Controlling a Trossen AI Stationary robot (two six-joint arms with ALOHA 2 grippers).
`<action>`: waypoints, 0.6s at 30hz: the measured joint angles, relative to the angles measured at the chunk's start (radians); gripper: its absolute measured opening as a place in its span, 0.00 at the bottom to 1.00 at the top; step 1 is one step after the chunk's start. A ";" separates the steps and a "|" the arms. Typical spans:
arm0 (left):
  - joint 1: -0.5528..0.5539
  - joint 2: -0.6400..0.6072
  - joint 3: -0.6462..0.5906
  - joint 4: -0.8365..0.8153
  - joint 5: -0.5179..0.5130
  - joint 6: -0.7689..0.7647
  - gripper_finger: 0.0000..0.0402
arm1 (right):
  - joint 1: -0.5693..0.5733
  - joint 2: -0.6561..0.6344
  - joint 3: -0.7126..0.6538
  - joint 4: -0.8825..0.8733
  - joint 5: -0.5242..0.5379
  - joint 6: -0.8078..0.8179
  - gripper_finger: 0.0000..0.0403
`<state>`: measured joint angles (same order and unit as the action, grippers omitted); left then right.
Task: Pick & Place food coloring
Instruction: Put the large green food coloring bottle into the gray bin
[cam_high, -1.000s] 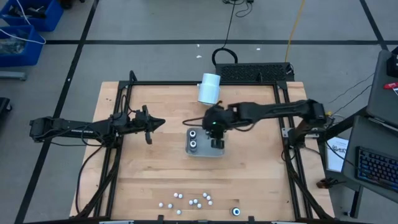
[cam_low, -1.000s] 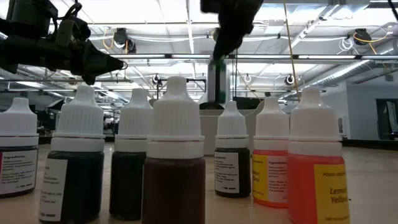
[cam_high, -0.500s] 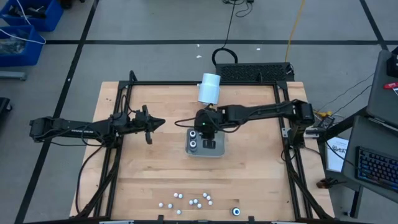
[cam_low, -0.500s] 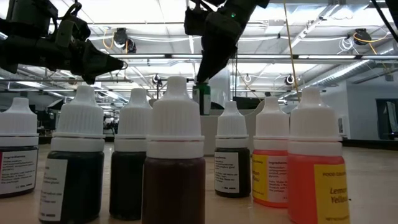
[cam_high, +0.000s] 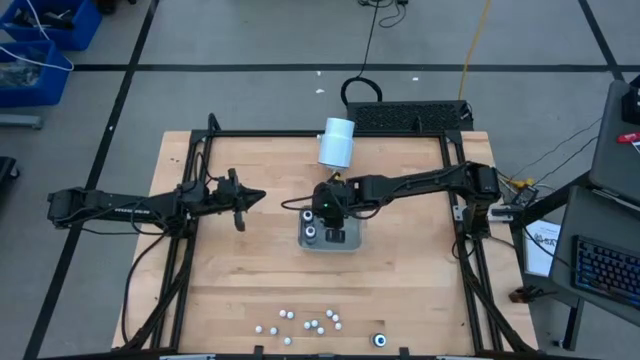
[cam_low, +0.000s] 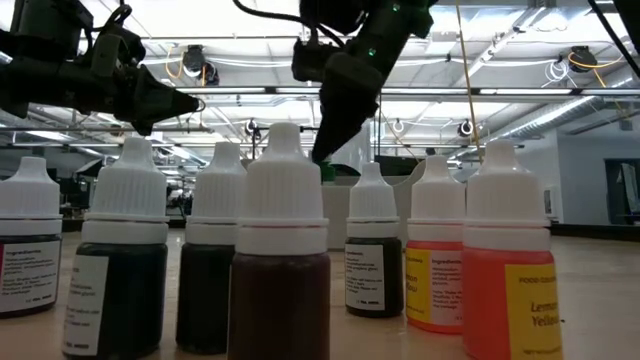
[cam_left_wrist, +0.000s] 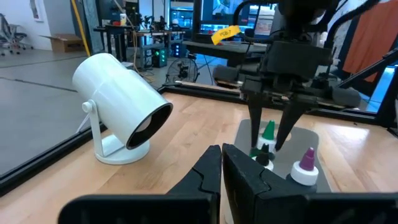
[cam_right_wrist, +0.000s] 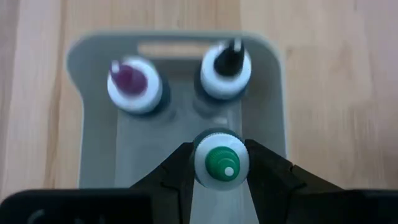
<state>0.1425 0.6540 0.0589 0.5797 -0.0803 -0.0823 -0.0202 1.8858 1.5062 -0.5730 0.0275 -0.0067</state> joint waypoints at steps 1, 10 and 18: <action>0.000 0.000 0.000 0.000 0.000 0.002 0.06 | -0.001 -0.001 -0.007 0.004 0.000 0.000 0.27; 0.000 0.000 0.000 0.000 -0.018 0.012 0.06 | -0.004 -0.004 -0.078 0.118 0.001 -0.008 0.29; 0.000 0.000 0.000 0.000 -0.019 0.012 0.06 | -0.007 -0.006 -0.097 0.150 0.001 -0.013 0.32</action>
<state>0.1425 0.6541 0.0589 0.5797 -0.0998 -0.0708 -0.0269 1.8801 1.4094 -0.4229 0.0288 -0.0196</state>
